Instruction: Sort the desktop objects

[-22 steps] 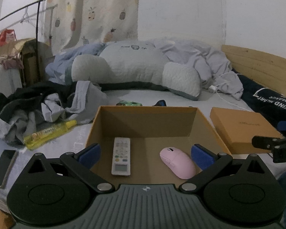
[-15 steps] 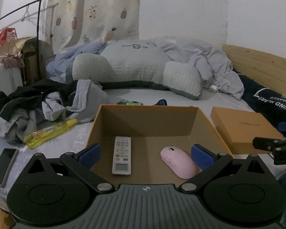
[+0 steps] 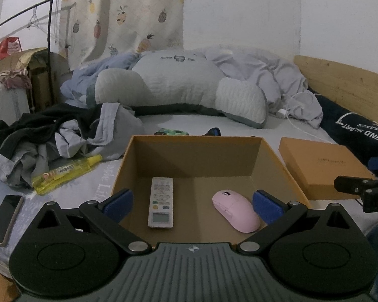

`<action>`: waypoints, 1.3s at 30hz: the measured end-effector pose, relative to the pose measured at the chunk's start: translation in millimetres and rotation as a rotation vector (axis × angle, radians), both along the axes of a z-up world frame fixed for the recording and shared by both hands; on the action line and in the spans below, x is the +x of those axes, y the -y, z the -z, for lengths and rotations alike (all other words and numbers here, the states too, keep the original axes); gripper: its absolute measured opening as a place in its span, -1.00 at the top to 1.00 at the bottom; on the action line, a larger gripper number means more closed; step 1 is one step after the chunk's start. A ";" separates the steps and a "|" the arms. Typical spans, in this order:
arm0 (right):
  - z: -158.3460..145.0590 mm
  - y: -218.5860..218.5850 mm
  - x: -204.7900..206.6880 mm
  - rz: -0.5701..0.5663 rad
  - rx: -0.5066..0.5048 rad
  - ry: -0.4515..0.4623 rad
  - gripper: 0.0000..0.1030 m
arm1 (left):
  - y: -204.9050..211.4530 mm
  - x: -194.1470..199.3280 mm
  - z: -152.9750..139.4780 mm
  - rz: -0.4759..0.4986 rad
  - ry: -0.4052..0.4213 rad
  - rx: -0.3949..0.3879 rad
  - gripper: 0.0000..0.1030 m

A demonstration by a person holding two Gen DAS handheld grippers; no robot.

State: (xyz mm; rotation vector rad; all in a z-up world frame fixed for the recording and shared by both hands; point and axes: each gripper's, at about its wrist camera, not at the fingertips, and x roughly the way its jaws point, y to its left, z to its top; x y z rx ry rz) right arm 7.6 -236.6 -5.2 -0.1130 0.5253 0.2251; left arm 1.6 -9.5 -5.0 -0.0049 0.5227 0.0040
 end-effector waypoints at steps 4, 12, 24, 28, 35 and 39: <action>1.0 0.8 0.8 0.007 0.009 -0.006 -1.00 | -2.1 1.5 2.3 0.005 -0.004 -0.007 -1.00; 0.3 7.1 5.4 0.012 0.069 -0.021 -1.00 | -1.0 1.0 1.7 0.024 -0.001 -0.031 -1.00; 1.7 21.4 12.3 0.052 0.144 -0.029 -1.00 | -2.6 8.1 6.3 0.020 -0.044 -0.061 -1.00; 4.6 24.4 15.6 0.060 0.162 -0.041 -1.00 | -5.4 10.2 8.5 0.030 -0.046 -0.091 -1.00; 4.0 24.5 16.9 0.041 0.198 -0.058 -1.00 | -14.6 12.7 8.4 0.031 -0.036 -0.154 -1.00; -1.3 21.4 16.2 0.011 0.235 -0.064 -1.00 | -17.3 12.9 6.6 0.049 -0.024 -0.149 -1.00</action>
